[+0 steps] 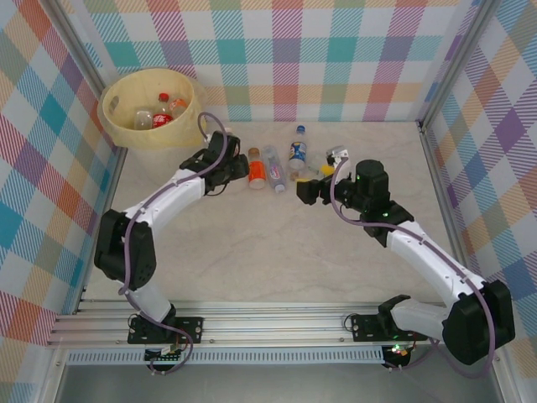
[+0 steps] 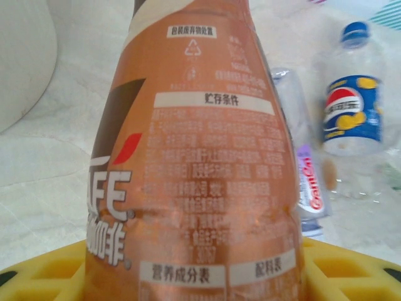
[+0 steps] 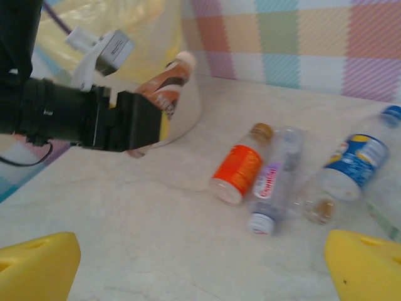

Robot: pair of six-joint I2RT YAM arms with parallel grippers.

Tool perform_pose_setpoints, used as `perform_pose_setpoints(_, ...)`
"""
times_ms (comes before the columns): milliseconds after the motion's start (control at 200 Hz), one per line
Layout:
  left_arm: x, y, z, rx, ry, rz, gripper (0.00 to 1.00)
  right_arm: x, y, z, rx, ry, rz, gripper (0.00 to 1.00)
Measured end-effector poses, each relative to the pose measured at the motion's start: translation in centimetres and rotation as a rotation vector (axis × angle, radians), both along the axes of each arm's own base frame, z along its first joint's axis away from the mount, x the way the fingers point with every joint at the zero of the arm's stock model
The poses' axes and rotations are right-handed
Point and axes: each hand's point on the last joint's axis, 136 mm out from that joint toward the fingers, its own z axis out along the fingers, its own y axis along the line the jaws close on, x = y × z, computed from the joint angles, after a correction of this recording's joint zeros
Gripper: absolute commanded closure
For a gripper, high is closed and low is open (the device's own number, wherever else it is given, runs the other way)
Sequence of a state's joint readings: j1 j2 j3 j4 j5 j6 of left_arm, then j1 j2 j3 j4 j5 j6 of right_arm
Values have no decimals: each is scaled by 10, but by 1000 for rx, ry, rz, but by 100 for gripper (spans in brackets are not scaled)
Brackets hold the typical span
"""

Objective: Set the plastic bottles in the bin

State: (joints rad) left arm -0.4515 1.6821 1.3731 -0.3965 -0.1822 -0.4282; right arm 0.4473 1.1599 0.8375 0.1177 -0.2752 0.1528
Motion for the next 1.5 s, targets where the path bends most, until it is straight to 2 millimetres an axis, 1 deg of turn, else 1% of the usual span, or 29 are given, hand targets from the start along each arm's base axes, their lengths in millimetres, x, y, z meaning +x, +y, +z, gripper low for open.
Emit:
perform_pose_setpoints(110, -5, -2, 19, -4, -27, -40, 57, 0, 10, -4, 17, 11, 49, 0)
perform_pose_setpoints(225, -3, -5, 47, -20, -82, -69, 57, 2, 17, -7, 39, 25, 73, 0)
perform_pose_setpoints(380, -1, -5, 87, -50, -164, -104, 58, 7, 16, 0, 69, 22, 46, 0)
perform_pose_setpoints(445, 2, -3, 109, -62, -210, -107, 58, 12, 13, 3, 73, 19, 12, 0)
perform_pose_setpoints(540, 8, 9, 138, -68, -275, -92, 58, 18, 8, 7, 73, 6, -32, 0)
perform_pose_setpoints(620, 14, 22, 158, -69, -323, -70, 57, 21, 4, 6, 74, 11, -60, 0)
perform_pose_setpoints(730, 22, 39, 177, -63, -370, -46, 58, 24, 1, 6, 72, 14, -86, 0)
perform_pose_setpoints(970, 37, 83, 219, -35, -459, 62, 57, 29, -6, 2, 54, 20, -136, 0)
perform_pose_setpoints(1055, 40, 97, 227, -11, -479, 96, 57, 30, -8, 0, 48, 22, -151, 0)
perform_pose_setpoints(1105, 44, 106, 227, 12, -486, 112, 56, 31, -8, 0, 46, 24, -154, 0)
perform_pose_setpoints(1150, 49, 119, 225, 39, -489, 138, 56, 31, -9, -1, 42, 28, -159, 0)
perform_pose_setpoints(1225, 61, 142, 215, 85, -476, 181, 56, 31, -10, -1, 35, 33, -163, 0)
perform_pose_setpoints(1375, 89, 190, 187, 165, -416, 263, 56, 31, -13, -1, 20, 34, -176, 0)
perform_pose_setpoints(1445, 101, 206, 179, 192, -397, 287, 56, 30, -15, -2, 7, 33, -183, 0)
perform_pose_setpoints(1500, 109, 215, 175, 210, -386, 296, 56, 30, -17, -1, 0, 29, -190, 0)
